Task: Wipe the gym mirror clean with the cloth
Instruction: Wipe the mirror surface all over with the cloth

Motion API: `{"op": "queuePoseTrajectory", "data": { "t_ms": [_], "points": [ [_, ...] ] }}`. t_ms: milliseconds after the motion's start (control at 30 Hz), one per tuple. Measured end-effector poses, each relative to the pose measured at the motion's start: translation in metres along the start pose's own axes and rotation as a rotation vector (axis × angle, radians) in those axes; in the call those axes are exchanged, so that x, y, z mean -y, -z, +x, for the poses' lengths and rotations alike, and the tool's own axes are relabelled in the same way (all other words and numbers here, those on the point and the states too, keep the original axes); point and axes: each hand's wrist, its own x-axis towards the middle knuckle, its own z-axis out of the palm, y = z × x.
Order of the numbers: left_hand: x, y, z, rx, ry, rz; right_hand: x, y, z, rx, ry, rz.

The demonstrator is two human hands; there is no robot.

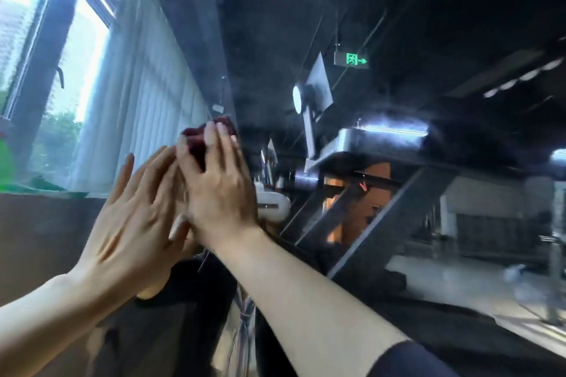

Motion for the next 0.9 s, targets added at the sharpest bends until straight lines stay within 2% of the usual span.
{"op": "queuePoseTrajectory", "data": {
  "t_ms": [67,133,300,400,533,633,700,900],
  "points": [
    [0.003,0.002,0.003,-0.018,0.079,0.006,-0.007,-0.003,0.009,0.110,0.156,0.050],
    [0.005,0.001,0.007,0.017,0.078,0.055,-0.041,0.008,0.009,0.101,0.204,0.092],
    [0.011,-0.001,0.025,0.034,0.000,0.117,-0.139,0.044,-0.004,-0.073,-0.202,-0.041],
    [0.029,0.002,0.033,0.045,-0.024,0.150,-0.114,0.025,0.013,-0.120,-0.262,-0.076],
    [0.046,0.010,0.049,0.055,-0.011,0.192,-0.034,-0.016,0.060,-0.080,-0.024,0.032],
    [0.041,0.016,0.059,0.043,-0.007,0.200,-0.020,-0.024,0.085,-0.018,0.114,0.031],
    [0.025,0.015,0.065,0.044,-0.032,0.204,-0.045,-0.015,0.084,0.019,0.145,-0.014],
    [-0.090,-0.015,0.087,0.038,-0.262,0.110,-0.186,0.053,0.029,-0.053,-0.151,-0.065]
  ]
}}
